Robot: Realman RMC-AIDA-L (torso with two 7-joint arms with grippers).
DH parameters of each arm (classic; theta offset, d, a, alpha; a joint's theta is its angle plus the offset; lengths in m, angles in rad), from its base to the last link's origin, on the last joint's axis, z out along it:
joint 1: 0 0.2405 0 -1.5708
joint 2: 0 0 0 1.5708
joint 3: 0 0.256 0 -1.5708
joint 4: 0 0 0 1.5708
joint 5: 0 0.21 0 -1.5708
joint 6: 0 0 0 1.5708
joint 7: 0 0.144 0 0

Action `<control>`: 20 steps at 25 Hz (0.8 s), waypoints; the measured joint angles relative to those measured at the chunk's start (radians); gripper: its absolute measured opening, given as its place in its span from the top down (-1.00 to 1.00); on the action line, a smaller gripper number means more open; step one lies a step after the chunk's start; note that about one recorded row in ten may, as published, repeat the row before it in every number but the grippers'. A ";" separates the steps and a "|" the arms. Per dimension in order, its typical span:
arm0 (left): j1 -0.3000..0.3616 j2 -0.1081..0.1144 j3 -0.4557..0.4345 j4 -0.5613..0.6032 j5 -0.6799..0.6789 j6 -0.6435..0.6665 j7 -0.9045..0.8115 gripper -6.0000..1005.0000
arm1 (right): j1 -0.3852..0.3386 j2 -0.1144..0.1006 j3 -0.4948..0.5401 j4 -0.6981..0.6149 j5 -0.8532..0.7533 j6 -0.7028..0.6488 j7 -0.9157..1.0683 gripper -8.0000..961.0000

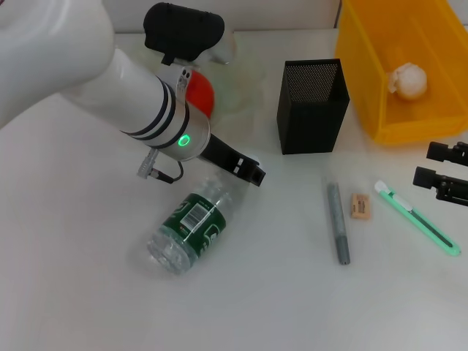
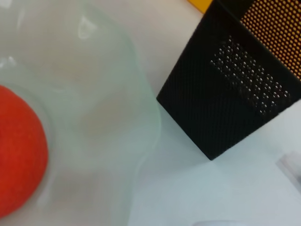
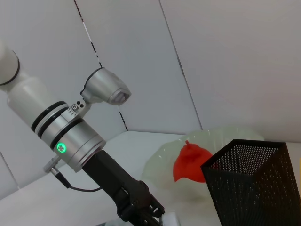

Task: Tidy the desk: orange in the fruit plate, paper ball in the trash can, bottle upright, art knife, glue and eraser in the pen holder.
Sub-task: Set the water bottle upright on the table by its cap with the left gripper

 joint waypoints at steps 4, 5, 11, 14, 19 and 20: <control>0.043 0.000 0.030 0.082 0.000 0.001 0.008 0.11 | -0.002 0.000 0.000 0.000 0.000 0.000 0.000 -0.48; 0.060 0.000 0.037 0.113 -0.001 0.001 0.011 0.11 | -0.003 0.000 0.001 0.000 0.000 -0.001 0.000 -0.48; 0.272 0.005 0.047 0.416 -0.010 -0.024 0.106 0.11 | -0.005 0.018 0.006 0.000 0.004 -0.017 0.000 -0.47; 0.344 0.008 0.037 0.491 -0.043 -0.039 0.171 0.11 | -0.005 0.025 0.007 0.000 0.005 -0.020 0.000 -0.47; 0.505 0.010 -0.021 0.569 -0.241 -0.076 0.402 0.11 | -0.003 0.040 0.010 0.000 0.008 -0.024 0.000 -0.47; 0.519 0.010 -0.034 0.568 -0.278 -0.075 0.433 0.11 | -0.001 0.044 0.009 0.000 0.008 -0.025 0.001 -0.47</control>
